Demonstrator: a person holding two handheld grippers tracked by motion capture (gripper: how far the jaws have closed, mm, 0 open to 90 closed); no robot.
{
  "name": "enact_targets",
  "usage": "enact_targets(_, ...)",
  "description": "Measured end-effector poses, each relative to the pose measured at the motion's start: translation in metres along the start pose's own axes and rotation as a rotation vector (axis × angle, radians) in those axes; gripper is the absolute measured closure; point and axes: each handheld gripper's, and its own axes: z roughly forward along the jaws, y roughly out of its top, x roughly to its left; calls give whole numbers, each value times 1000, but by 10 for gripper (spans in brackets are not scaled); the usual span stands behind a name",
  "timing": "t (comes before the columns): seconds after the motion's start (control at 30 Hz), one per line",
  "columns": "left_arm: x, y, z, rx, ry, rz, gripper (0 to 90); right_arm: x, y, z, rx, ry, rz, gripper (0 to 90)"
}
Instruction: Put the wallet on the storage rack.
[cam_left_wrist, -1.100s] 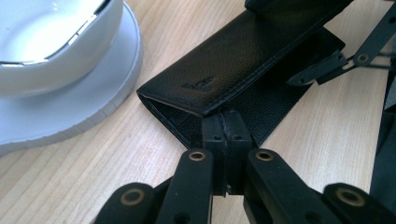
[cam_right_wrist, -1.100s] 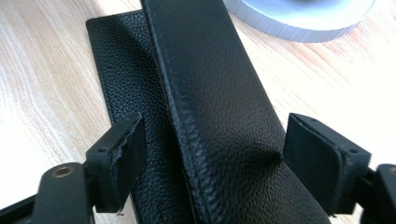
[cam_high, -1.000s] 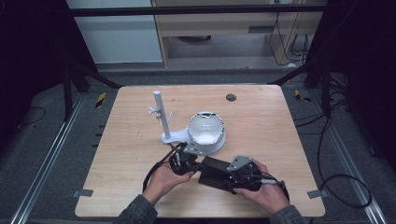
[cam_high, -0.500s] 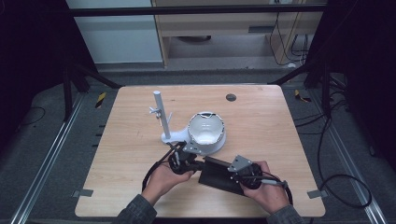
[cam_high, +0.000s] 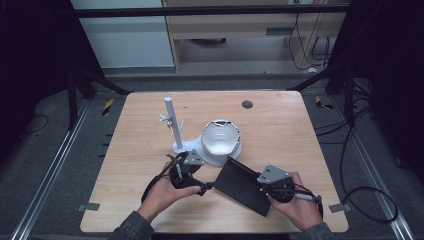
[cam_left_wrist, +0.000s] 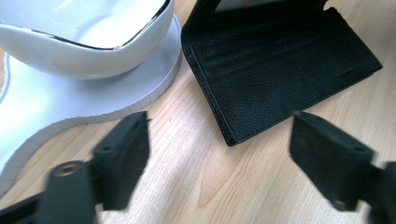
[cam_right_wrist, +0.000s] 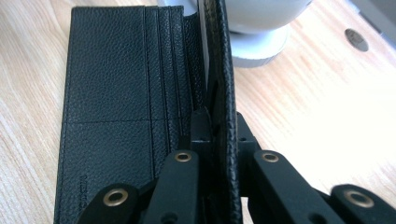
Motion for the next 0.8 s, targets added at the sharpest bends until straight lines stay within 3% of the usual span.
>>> enact_targets(0.17, 5, -1, 1, -28, -2, -33, 156, -3, -2, -5, -38, 1, 0, 844)
enact_targets(0.8, 1, 9, 1, -36, -37, 24, 131, -7, 6, -20, -128, 20, -6, 844)
